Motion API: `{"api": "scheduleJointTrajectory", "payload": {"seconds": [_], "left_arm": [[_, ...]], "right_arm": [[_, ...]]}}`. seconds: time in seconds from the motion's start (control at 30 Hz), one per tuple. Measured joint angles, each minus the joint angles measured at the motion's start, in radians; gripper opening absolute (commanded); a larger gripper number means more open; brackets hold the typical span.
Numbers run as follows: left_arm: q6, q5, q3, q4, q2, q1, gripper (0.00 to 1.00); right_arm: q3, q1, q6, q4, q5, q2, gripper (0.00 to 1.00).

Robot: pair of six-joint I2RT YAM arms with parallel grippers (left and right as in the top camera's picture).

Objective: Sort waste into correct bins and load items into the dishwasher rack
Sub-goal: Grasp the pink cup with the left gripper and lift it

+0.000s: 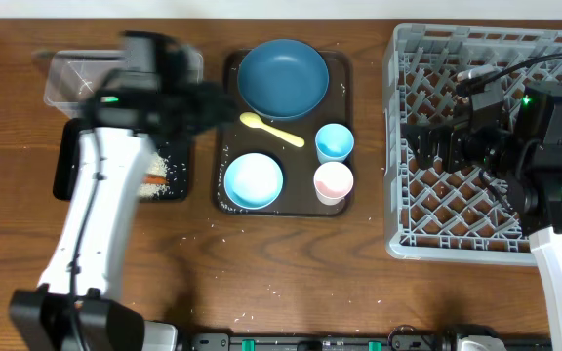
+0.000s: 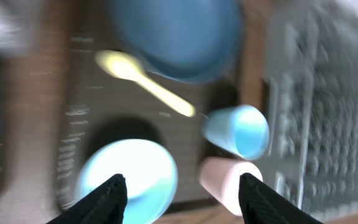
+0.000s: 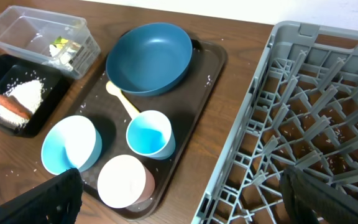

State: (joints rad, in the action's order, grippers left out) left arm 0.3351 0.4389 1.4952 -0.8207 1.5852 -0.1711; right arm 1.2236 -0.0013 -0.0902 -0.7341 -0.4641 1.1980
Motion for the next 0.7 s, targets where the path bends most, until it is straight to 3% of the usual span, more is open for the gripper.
{"api": "scheduleJointTrajectory", "payload": {"seconds": [0.2,0.33,0.6,0.7], "left_arm": [[-0.044,-0.068,0.000,0.022,0.073,-0.267,0.62],[-0.048,-0.113,0.000,0.015,0.152,-0.375,0.62],[-0.024,-0.143,0.000,-0.014,0.261,-0.443,0.60],[0.000,-0.167,0.000,-0.015,0.278,-0.443,0.51]], "right_arm": [[0.000,0.000,0.013,-0.002,0.000,0.000,0.99],[0.000,0.000,0.017,-0.003,0.000,0.000,0.99],[0.000,0.000,0.021,-0.014,0.000,0.000,0.99],[0.000,0.000,0.021,-0.014,0.000,0.000,0.99]]}}
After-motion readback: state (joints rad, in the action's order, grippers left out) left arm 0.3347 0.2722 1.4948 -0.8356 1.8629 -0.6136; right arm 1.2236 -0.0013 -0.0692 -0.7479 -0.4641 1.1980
